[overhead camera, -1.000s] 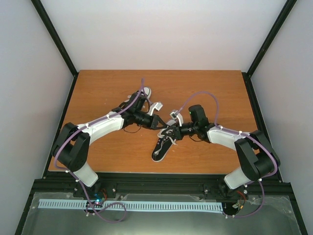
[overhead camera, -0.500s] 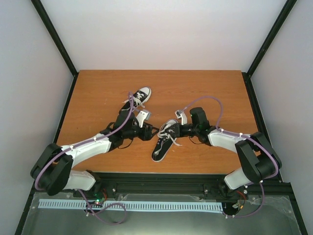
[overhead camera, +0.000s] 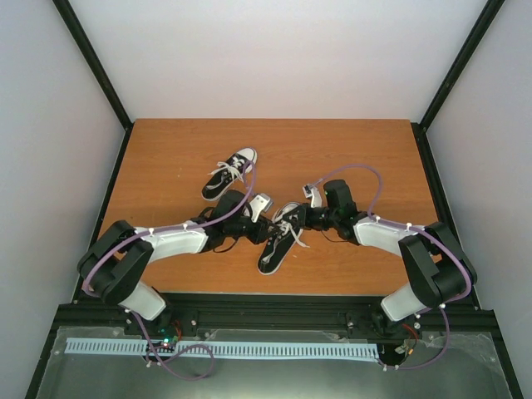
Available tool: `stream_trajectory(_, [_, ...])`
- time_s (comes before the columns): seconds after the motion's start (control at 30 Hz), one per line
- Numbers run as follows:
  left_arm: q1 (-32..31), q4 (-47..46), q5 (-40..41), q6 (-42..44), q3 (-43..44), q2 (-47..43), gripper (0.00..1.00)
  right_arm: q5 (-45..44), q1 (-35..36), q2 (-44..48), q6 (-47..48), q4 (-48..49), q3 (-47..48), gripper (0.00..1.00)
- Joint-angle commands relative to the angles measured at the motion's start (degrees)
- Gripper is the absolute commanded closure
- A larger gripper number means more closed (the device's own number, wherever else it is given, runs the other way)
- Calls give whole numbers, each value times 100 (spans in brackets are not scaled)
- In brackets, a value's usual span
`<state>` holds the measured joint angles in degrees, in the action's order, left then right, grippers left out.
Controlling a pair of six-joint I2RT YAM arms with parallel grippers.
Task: Tie the shoes
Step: Cross the shoelace with the shoelace.
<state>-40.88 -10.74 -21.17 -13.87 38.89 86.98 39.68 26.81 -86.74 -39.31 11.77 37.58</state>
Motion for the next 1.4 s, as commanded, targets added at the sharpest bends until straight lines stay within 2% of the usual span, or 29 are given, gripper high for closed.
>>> stream_trajectory(0.0, [-64, -402, -42, 175, 335, 136, 63, 23, -35, -46, -138, 31, 97, 97])
stream_trajectory(0.27, [-89, -536, -240, 170, 462, 355, 62, 99, -36, 16, -317, 86, 80, 97])
stream_trajectory(0.43, [-144, -574, -308, 191, 553, 500, 68, 136, -36, -10, -304, 54, 83, 97])
stream_trajectory(0.57, [-201, -559, -86, 184, 516, 474, 71, 113, -38, 3, -298, 29, 83, 97])
stream_trajectory(0.67, [-218, -656, 6, 177, 401, 385, 70, 135, -37, -16, -319, 36, 103, 97])
stream_trajectory(1.0, [-218, -561, 210, 348, 616, 814, 71, 177, -35, 55, -342, -3, 159, 97])
stream_trajectory(1.17, [-227, -690, 187, 317, 712, 1023, 74, 172, -35, 39, -318, -35, 171, 97])
stream_trajectory(1.37, [-226, -753, 89, 301, 812, 1188, 73, 139, -40, -24, -288, -70, 171, 97])
